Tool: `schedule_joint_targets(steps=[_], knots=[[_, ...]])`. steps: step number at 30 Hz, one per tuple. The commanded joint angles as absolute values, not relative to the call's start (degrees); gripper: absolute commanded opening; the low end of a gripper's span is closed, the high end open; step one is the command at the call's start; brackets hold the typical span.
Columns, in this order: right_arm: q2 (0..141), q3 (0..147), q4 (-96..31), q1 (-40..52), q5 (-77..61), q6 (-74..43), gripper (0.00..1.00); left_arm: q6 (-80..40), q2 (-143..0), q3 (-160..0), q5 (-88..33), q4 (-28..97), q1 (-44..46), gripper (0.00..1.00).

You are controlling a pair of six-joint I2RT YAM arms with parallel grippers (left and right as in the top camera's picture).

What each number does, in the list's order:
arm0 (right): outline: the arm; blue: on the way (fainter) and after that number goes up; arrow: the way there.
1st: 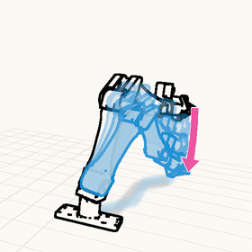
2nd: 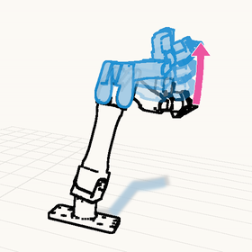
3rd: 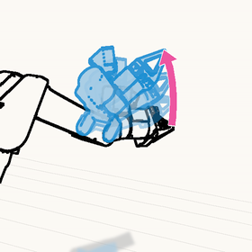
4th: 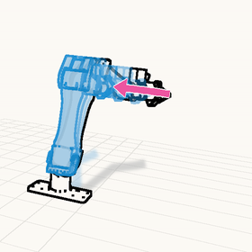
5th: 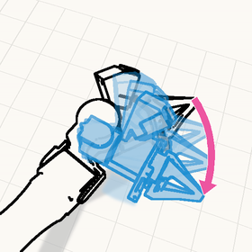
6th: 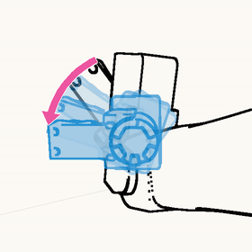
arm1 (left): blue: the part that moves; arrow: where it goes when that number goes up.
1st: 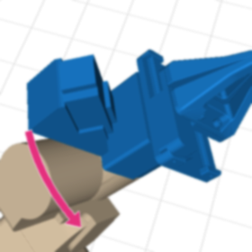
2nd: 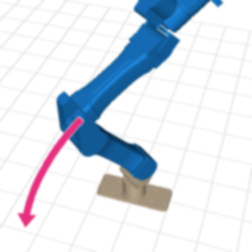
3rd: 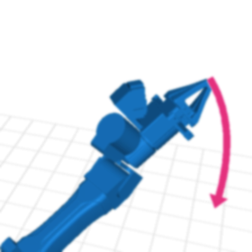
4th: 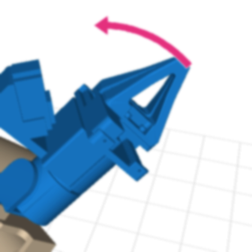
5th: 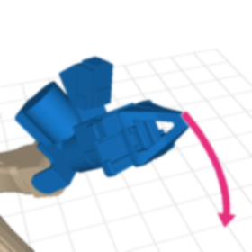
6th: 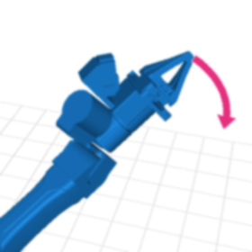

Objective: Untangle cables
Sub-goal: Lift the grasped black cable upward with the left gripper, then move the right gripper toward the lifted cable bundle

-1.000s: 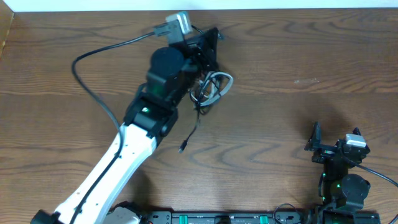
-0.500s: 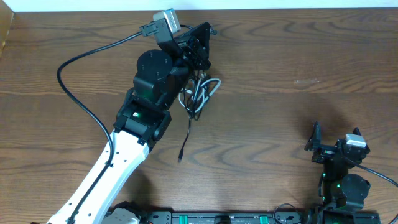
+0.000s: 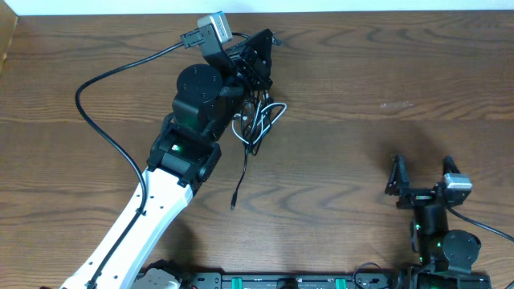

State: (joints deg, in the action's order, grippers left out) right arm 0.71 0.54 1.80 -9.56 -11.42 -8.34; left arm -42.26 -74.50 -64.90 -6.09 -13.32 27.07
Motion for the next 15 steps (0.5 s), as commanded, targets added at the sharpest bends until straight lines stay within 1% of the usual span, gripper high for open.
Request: schedule_joint_targets(steps=[1,6,14,15], knots=[[1.7,4.3,-0.1,-9.3,-17.1,-10.7,0.99,-42.7,-73.2,-66.6,-6.8,-13.4,26.9,0.08],[6.0,9.3,-3.1,-9.3,-17.6,-10.7,0.99,-42.8,-73.2,-66.6,-6.8,-13.2,26.9,0.08],[20.4,18.2,-3.2,-9.3,-26.9,-10.8,0.99,-42.8,-73.2,-66.6,-6.8,-13.2,26.9,0.08],[24.3,20.4,-3.3,-9.3,-30.0,-12.1,0.99,-42.8,-73.2,-66.6,-6.8,-13.2,26.9,0.08]])
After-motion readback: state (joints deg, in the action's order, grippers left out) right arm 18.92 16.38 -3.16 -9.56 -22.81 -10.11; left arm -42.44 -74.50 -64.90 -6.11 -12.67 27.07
